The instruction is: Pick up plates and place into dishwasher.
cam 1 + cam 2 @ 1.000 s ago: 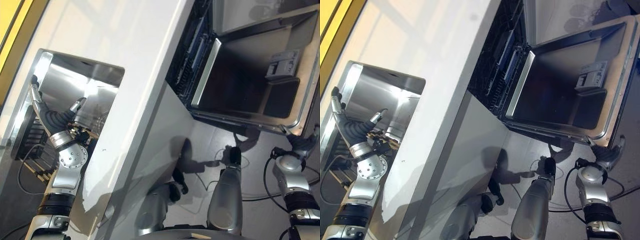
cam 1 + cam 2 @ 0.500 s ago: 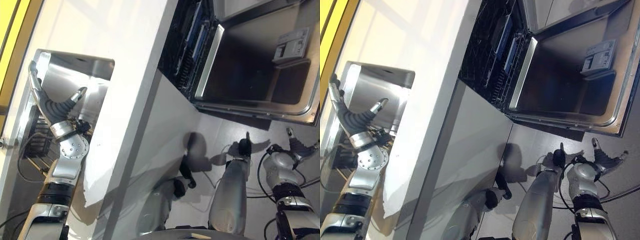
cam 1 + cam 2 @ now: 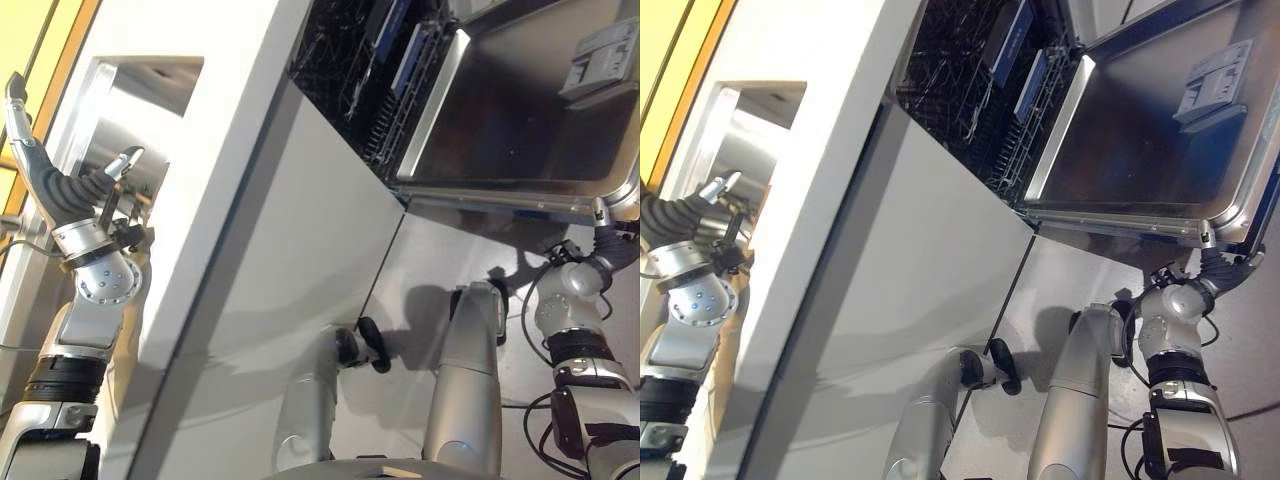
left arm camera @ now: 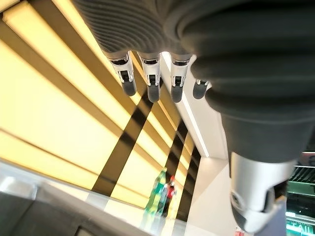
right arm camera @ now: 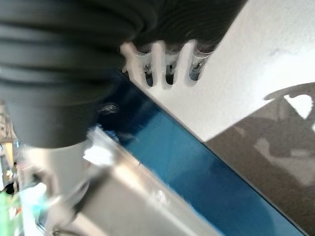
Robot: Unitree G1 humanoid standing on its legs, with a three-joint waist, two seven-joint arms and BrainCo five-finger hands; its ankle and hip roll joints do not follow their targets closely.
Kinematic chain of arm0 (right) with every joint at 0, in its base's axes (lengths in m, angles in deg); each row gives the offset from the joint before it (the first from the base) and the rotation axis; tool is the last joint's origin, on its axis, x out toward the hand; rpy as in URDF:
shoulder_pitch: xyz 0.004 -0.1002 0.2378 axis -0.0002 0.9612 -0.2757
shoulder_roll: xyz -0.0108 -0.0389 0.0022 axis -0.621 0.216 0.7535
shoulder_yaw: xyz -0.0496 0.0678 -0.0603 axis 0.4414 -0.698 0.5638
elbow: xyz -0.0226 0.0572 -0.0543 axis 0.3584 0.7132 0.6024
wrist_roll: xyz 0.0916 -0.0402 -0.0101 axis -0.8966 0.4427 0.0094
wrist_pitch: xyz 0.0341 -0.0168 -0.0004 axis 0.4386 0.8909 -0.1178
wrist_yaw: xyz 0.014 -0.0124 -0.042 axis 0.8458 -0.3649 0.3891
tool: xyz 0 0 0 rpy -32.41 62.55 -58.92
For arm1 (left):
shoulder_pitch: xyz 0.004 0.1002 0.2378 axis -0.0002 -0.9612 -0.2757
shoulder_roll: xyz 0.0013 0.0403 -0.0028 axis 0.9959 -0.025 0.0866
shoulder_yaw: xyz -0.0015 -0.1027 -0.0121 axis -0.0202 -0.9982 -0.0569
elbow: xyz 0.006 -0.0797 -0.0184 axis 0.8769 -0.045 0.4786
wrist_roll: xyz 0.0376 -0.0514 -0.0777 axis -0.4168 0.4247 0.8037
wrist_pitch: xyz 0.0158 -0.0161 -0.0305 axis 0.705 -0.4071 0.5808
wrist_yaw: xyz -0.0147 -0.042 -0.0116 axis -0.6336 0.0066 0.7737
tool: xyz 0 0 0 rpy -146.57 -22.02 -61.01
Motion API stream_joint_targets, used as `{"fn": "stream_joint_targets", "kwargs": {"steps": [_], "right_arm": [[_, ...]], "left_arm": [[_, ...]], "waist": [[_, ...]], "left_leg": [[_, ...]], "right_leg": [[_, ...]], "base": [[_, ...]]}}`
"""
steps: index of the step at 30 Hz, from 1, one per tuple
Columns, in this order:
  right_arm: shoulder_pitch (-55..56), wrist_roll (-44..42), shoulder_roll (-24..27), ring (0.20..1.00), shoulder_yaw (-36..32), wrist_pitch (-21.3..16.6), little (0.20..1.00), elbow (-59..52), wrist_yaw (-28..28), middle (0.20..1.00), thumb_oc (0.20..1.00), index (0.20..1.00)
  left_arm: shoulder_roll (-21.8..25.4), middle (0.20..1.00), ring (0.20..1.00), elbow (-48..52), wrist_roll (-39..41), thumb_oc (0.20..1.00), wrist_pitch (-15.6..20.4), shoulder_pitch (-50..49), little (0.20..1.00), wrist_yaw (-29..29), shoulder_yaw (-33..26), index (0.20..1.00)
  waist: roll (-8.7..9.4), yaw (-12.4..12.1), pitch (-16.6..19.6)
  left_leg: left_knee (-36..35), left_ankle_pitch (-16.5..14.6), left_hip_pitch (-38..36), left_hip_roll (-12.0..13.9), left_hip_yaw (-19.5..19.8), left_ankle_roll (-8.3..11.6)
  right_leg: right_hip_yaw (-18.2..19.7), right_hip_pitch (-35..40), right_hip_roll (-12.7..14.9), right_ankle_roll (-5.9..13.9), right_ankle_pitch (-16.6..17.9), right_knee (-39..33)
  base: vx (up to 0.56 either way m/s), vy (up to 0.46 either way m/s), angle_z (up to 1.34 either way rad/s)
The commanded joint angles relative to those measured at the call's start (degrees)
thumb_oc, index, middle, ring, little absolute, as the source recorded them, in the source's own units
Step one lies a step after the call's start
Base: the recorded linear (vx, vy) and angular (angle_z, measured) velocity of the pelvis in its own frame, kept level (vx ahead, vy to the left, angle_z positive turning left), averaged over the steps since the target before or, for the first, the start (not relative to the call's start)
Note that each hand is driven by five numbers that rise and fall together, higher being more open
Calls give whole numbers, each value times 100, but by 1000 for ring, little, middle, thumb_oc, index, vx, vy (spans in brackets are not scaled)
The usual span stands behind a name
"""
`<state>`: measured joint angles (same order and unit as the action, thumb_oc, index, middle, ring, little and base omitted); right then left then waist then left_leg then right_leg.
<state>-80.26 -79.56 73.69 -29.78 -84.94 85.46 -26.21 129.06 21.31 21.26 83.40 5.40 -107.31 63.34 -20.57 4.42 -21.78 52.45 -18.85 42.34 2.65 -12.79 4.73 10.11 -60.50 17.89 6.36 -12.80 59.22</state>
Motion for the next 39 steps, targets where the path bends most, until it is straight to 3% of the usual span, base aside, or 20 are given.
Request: {"fn": "stream_joint_targets", "kwargs": {"steps": [1,3,5,9,10,11,21,28,34,39], "right_arm": [[-741,528,821,1000,156,-46,1000,-880,1087,1000,1000,1000],[-800,345,944,1000,358,49,1000,-1149,2179,1000,1000,1000],[-758,355,990,1000,580,-8,1000,-1496,2841,1000,1000,1000],[-587,406,974,1000,827,123,1000,-2209,3540,1000,1000,1000],[-577,398,997,1000,906,138,1000,-2373,3655,1000,1000,1000],[-560,374,996,1000,944,155,1000,-2478,3728,1000,1000,1000],[-663,578,850,1000,1073,361,1000,-3010,3733,1000,1000,1000],[-535,463,628,1000,1070,273,1000,-2910,3691,1000,1000,1000],[-209,425,298,1000,1006,39,1000,-2836,3724,1000,1000,1000],[72,377,9,1000,970,-150,1000,-2871,3705,1000,1000,1000]], "left_arm": [[-870,1000,1000,45,78,1000,75,-50,1000,-3,281,1000],[-868,1000,1000,-16,155,1000,123,-66,1000,105,184,1000],[-865,1000,1000,-70,195,1000,151,-71,1000,221,128,1000],[-881,1000,1000,-62,163,1000,82,6,1000,288,69,1000],[-872,1000,1000,-70,151,1000,62,76,1000,264,70,1000],[-869,1000,1000,-63,145,1000,48,105,1000,256,62,1000],[-819,1000,1000,-108,125,1000,8,302,1000,192,43,1000],[-690,1000,1000,-102,38,1000,-145,366,1000,266,32,1000],[-492,1000,1000,-213,43,1000,-169,319,1000,435,-17,1000],[-317,1000,1000,-229,-15,1000,-151,175,1000,690,-177,1000]], "waist": [[-308,406,-801],[-257,401,-801],[-166,411,-801],[4,435,-801],[55,428,-801],[91,419,-801],[363,170,-801],[637,-226,-527],[1104,-645,-78],[1577,-1029,393]], "left_leg": [[852,-176,424,0,281,-172],[1003,-224,514,0,338,-153],[1087,-239,565,48,372,-119],[975,-181,486,102,421,-71],[773,55,478,114,400,-106],[712,74,429,123,419,-91],[-389,392,-451,56,517,-38],[-979,449,-1110,-22,618,-70],[-1510,519,-1662,-42,836,-82],[-2158,713,-2120,-12,976,-69]], "right_leg": [[314,418,253,-681,-1321,1477],[348,355,193,-710,-1409,1661],[346,330,166,-710,-1453,1758],[293,447,157,-652,-1395,1594],[241,455,181,-659,-1143,1369],[221,517,185,-643,-1123,1291],[-213,1641,488,-499,-631,-9],[-723,2773,760,-406,-363,-864],[-1382,4023,885,-300,-123,-1804],[-2031,5164,842,-155,360,-2949]], "base": [[3,-7,-28],[9,11,11],[0,0,0],[-23,30,-10],[-84,76,-14],[-90,80,6],[11,66,7],[76,-39,16],[157,-133,28],[188,-199,25]]}}
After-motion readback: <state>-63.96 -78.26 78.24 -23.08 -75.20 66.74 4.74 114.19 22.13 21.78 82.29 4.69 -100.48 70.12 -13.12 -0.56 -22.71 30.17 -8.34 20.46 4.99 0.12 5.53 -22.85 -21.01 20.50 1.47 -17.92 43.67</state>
